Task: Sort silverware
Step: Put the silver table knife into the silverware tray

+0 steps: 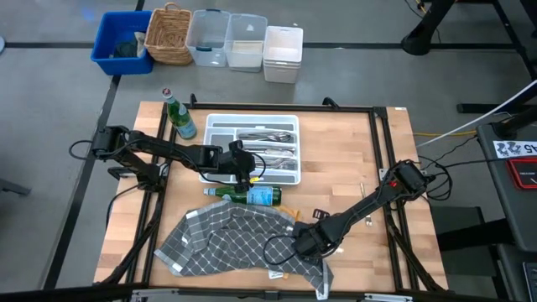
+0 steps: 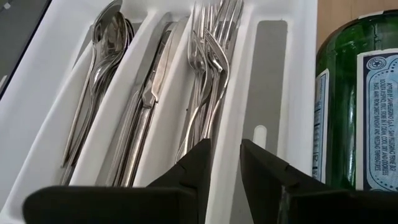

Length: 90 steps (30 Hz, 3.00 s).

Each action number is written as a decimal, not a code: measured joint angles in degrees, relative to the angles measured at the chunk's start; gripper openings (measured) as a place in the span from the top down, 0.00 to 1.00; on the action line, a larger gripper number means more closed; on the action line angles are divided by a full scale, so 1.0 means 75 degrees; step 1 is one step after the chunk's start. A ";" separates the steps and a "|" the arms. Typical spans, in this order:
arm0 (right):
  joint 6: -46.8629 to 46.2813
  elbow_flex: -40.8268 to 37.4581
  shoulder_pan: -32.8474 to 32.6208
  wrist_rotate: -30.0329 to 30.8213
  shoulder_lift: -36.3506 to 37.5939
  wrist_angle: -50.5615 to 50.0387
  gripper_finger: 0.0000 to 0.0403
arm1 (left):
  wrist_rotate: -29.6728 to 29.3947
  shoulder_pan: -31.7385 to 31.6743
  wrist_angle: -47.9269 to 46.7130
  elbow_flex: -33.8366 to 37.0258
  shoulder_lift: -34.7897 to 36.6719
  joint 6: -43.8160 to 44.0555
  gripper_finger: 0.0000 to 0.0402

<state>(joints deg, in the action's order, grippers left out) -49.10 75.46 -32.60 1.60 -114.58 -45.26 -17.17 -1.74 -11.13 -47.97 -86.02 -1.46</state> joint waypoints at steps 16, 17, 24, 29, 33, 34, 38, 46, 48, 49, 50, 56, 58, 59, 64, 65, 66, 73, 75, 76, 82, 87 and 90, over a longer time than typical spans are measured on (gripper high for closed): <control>-0.0066 -0.0035 0.0230 -0.0335 0.0226 -0.0100 0.89 | 0.0003 0.0248 0.0011 0.0003 0.0076 -0.0002 0.82; -0.0072 -0.0043 0.0295 -0.0396 0.0269 -0.0154 0.90 | 0.0003 0.0254 0.0011 0.0003 0.0076 -0.0002 0.82; 0.0115 -0.0041 0.0705 -0.0589 0.0529 -0.0256 0.93 | 0.0002 0.0251 0.0018 0.0003 0.0076 0.0170 0.82; 0.0502 -0.0032 0.1014 -0.0599 0.0791 -0.0376 0.92 | 0.0003 0.0251 0.0016 0.0006 0.0206 0.0543 0.82; 0.0966 -0.0032 0.1392 -0.0555 0.0976 -0.0404 0.92 | 0.0003 0.0249 -0.0069 0.0006 0.0651 0.0791 0.82; 0.1082 -0.0028 0.1504 -0.0536 0.1019 -0.0400 0.92 | 0.0001 0.0248 -0.0083 0.0006 0.0792 0.0846 0.82; 0.1687 -0.0026 0.1994 -0.0496 0.1169 -0.0327 0.92 | 0.0001 0.0236 -0.0312 0.0006 0.1515 0.1116 0.82; 0.3472 0.0342 0.3038 -0.0474 0.1343 -0.0194 0.91 | -0.0003 0.0227 -0.1548 0.0006 0.3004 0.1599 0.82; 0.4001 0.0626 0.3273 -0.0471 0.1343 -0.0229 0.91 | -0.0003 0.0227 -0.1767 0.0006 0.3270 0.1681 0.82; 0.4305 0.0786 0.3387 -0.0470 0.1343 -0.0217 0.91 | -0.0004 0.0227 -0.1865 0.0006 0.3394 0.1703 0.82; 0.4642 0.0937 0.3510 -0.0455 0.1343 -0.0204 0.91 | -0.0003 0.0227 -0.1948 0.0006 0.3493 0.1733 0.82; 0.6891 0.1512 0.4358 0.0331 0.1354 0.0116 0.91 | -0.0006 0.0227 -0.1828 0.0006 0.3688 0.1799 0.82; 0.7502 0.1510 0.4704 0.0533 0.1354 0.0430 0.91 | -0.0006 0.0227 -0.1833 0.0006 0.3659 0.1832 0.82; 0.7761 0.1510 0.4888 0.0540 0.1354 0.0545 0.91 | -0.0009 0.0227 -0.1823 0.0006 0.3628 0.1932 0.82; 0.8795 0.1507 0.5694 0.0492 0.1133 0.1028 0.91 | -0.0013 0.0227 -0.1825 0.0004 0.3599 0.2491 0.82; 0.8941 0.1507 0.5817 0.0451 0.1085 0.1206 0.91 | -0.0013 0.0229 -0.1833 0.0003 0.3597 0.2538 0.82; 0.9006 0.1507 0.5939 0.0371 0.1029 0.1323 0.91 | -0.0012 0.0227 -0.1837 0.0005 0.3587 0.2580 0.82; 0.9173 0.1501 0.6365 -0.0622 0.0541 0.1641 0.91 | -0.0032 0.0219 -0.1828 0.0006 0.3590 0.2807 0.82; 0.9384 0.1501 0.6371 -0.0583 0.0411 0.1739 0.91 | -0.0032 0.0219 -0.1828 0.0006 0.3590 0.2805 0.82; 0.9442 0.1501 0.6371 -0.0533 0.0343 0.1803 0.91 | -0.0032 0.0219 -0.1830 0.0006 0.3590 0.2805 0.82; 0.9486 0.1501 0.6350 -0.0500 -0.0104 0.2227 0.91 | -0.0035 0.0219 -0.1828 0.0006 0.3590 0.2807 0.82; 0.9533 0.1501 0.6355 -0.0489 -0.0404 0.2733 0.91 | -0.0035 0.0219 -0.1828 0.0006 0.3590 0.2805 0.82; 0.9540 0.1501 0.6356 -0.0406 -0.0481 0.2996 0.91 | -0.0035 0.0219 -0.1834 0.0006 0.3590 0.2805 0.82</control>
<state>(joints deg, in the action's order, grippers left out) 22.45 86.72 15.07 -1.45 -118.19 -22.79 -17.43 -0.10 -24.88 -47.92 -59.09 19.57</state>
